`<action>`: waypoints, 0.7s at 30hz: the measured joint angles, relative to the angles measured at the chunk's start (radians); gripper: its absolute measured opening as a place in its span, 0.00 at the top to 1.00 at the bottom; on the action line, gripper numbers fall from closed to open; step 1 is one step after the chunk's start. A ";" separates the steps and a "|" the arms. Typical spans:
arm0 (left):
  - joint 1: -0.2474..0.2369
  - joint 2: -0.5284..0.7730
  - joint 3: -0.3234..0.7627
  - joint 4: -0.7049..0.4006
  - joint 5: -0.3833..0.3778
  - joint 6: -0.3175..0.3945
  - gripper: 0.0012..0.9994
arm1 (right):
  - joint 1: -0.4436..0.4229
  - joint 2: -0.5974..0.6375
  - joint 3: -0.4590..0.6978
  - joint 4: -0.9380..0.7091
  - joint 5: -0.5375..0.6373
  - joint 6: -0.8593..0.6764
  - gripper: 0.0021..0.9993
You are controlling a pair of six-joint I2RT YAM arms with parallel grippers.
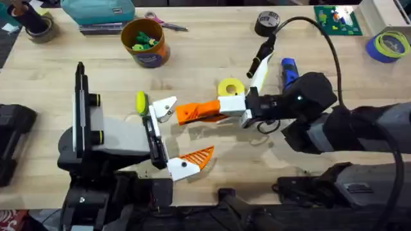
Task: Pick up the gripper from the table and insert it into the empty holder that is missing its gripper. Then pick up a screw, insert it into the mounting hole, and use the screwdriver to tighten it. Finally, clean up the table by picking up the vegetable and placing it into the bucket.
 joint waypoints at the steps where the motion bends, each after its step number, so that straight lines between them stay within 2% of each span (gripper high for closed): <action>1: 0.000 0.000 0.000 0.000 0.000 0.000 0.01 | 0.000 0.000 0.000 0.000 0.000 0.000 0.99; 14: 0.000 0.000 0.000 0.000 0.000 0.000 0.01 | 0.009 0.001 0.000 0.000 0.009 -0.003 0.99; 21: 0.000 0.000 0.000 0.000 0.000 0.000 0.01 | 0.031 0.059 0.000 0.011 0.023 -0.003 0.99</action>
